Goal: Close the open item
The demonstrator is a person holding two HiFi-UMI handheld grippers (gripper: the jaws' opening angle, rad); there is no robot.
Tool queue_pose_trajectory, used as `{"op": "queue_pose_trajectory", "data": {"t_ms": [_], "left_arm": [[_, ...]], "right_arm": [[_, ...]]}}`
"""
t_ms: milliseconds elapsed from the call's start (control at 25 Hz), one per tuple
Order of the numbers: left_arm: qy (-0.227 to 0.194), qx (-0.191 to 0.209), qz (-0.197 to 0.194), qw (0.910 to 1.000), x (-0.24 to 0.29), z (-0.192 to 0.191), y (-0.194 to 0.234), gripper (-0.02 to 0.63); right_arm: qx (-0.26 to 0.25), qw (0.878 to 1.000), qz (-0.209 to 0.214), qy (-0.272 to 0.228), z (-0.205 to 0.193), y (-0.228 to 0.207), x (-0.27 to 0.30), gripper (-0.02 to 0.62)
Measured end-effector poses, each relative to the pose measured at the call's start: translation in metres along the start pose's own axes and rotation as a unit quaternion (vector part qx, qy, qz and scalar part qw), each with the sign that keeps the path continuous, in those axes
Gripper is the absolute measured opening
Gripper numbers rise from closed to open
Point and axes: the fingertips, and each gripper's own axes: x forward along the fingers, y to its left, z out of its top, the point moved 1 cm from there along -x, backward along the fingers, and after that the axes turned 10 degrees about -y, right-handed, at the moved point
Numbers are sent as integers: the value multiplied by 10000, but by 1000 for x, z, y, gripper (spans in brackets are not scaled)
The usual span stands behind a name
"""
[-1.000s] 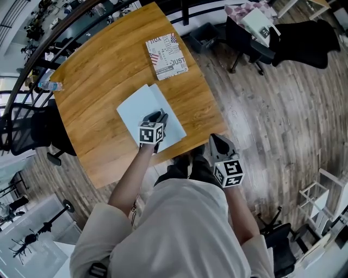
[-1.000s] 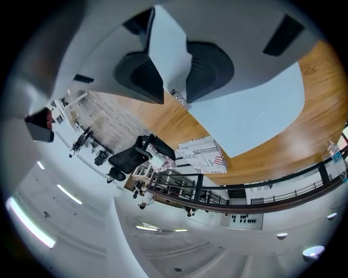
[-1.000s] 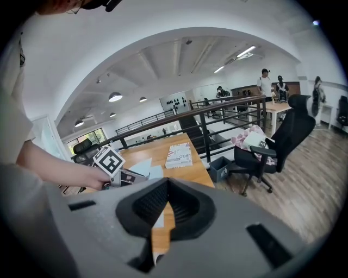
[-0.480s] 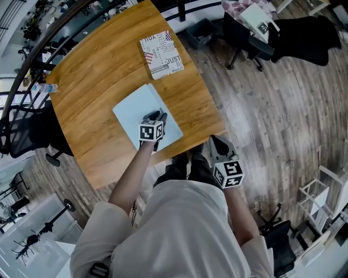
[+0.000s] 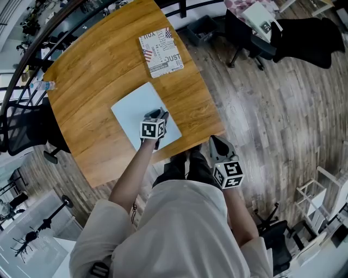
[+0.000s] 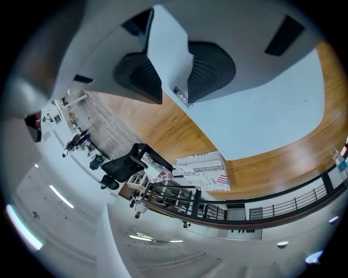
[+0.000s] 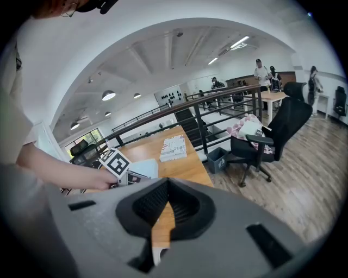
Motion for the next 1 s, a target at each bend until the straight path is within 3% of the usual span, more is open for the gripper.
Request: {"op": "queue_pose_trajectory", "data": {"t_ms": [360,640,840,1000], "left_arm": [[33,-48,71,10000,4,-2,3,126],[-141,-874,-25,9961,5,1,8,101],[-111,-764,-224,9968,-1,2,1,155],[-204,-759,-209,9967,-12,5,0,160]], "right_arm": [[125,9999,28,-15,3,-4,11,2],[31,9999,113,35,4,-5,12,2],[-78,9998,200,-19,11,1,13,3],[-157,9995,270,-89,19,6,12,2]]}}
